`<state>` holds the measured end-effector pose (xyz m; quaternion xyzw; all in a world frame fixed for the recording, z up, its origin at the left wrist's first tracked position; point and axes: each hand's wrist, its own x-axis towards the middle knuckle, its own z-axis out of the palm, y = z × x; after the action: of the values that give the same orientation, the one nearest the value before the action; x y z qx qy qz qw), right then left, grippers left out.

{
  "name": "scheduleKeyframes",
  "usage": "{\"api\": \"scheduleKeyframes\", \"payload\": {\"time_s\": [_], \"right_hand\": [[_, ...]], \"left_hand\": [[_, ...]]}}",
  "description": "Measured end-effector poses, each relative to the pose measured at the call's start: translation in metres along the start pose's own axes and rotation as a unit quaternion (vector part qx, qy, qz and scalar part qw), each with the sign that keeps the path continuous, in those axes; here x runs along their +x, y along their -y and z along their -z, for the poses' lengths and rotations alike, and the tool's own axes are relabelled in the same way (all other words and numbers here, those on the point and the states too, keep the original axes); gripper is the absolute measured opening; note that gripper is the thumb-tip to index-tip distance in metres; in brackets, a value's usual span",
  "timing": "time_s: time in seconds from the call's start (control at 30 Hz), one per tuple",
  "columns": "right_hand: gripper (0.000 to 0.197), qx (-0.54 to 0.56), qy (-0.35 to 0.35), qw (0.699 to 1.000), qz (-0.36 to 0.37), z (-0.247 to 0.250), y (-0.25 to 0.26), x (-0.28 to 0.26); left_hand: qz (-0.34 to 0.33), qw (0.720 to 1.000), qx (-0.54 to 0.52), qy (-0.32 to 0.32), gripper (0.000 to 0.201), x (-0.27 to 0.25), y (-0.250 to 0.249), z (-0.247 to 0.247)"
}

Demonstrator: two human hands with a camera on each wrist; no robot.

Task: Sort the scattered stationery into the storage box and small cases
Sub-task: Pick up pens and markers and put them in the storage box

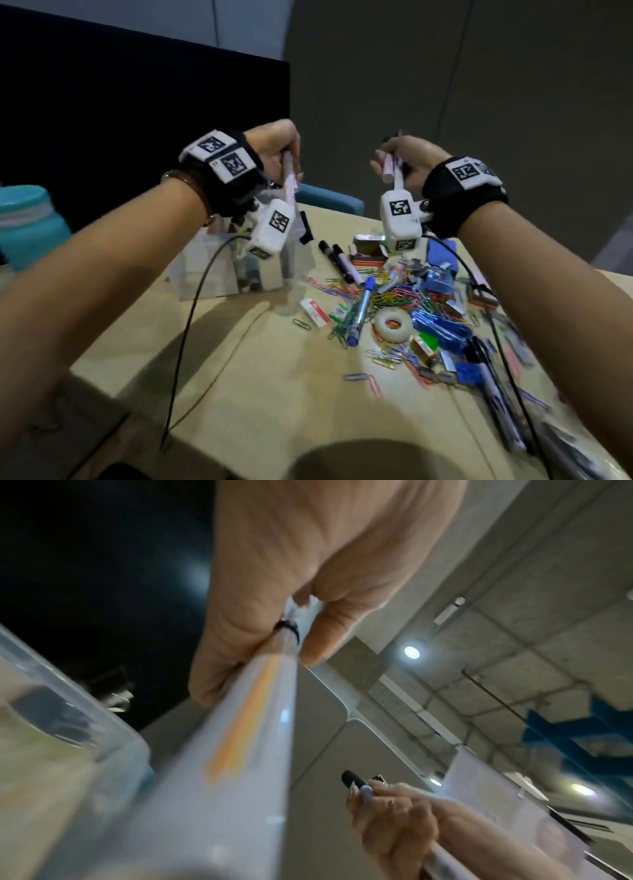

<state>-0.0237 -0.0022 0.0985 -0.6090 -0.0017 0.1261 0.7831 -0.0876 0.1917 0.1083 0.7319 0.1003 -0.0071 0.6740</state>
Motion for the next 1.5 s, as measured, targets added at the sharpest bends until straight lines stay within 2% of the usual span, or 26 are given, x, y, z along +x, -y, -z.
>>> {"api": "scheduleKeyframes", "payload": {"time_s": [0.13,0.2,0.3,0.5,0.57,0.6,0.8,0.9,1.0,1.1,1.17,1.23,1.33,1.37,1.5], "right_hand": [[0.027,-0.102,0.071,0.992,-0.036,-0.034,-0.02,0.005],[0.022,-0.115,0.086,0.989,-0.034,-0.04,-0.025,0.009],[0.022,-0.131,0.097,0.986,-0.039,-0.044,-0.028,0.014],[0.027,-0.156,0.09,0.983,-0.045,-0.046,-0.027,0.018],[0.026,-0.167,0.096,0.98,-0.044,-0.048,-0.026,0.018],[0.026,-0.172,0.097,0.979,-0.044,-0.049,-0.026,0.018],[0.02,-0.184,0.096,0.978,-0.037,-0.052,-0.019,0.015],[0.02,-0.185,0.1,0.977,-0.041,-0.051,-0.02,0.014],[0.024,-0.187,0.103,0.976,-0.048,-0.051,-0.023,0.015],[0.024,-0.199,0.116,0.971,-0.065,-0.051,-0.027,0.015],[0.022,-0.203,0.126,0.968,-0.07,-0.051,-0.029,0.016],[0.022,-0.203,0.127,0.968,-0.072,-0.051,-0.03,0.017],[0.02,-0.221,0.122,0.965,-0.076,-0.051,-0.03,0.016],[0.018,-0.224,0.12,0.964,-0.08,-0.052,-0.03,0.015],[0.017,-0.211,0.118,0.967,-0.083,-0.055,-0.031,0.013]], "left_hand": [[0.027,0.998,0.017,-0.052,0.033,-0.004,0.005,0.048],[0.044,0.995,0.015,-0.086,0.024,-0.002,0.011,0.065],[0.083,0.991,0.021,-0.099,0.014,-0.001,0.025,0.08],[0.155,0.979,0.119,-0.05,0.014,0.005,0.051,0.087],[0.172,0.973,0.147,-0.047,0.023,0.011,0.056,0.085],[0.18,0.968,0.17,-0.049,0.027,0.014,0.057,0.084],[0.204,0.914,0.349,-0.037,0.017,0.025,0.055,0.085],[0.219,0.909,0.354,-0.037,0.017,0.027,0.056,0.083],[0.199,0.91,0.361,-0.044,0.017,0.029,0.057,0.083],[0.222,0.915,0.335,-0.031,0.038,0.036,0.059,0.088],[0.208,0.925,0.315,-0.052,0.05,0.035,0.051,0.089],[0.176,0.912,0.365,-0.062,0.056,0.029,0.042,0.091],[0.173,0.891,0.419,-0.014,0.047,0.026,0.034,0.092],[0.187,0.891,0.414,0.003,0.044,0.026,0.035,0.092],[0.245,0.898,0.363,0.044,0.054,0.026,0.043,0.09]]}}
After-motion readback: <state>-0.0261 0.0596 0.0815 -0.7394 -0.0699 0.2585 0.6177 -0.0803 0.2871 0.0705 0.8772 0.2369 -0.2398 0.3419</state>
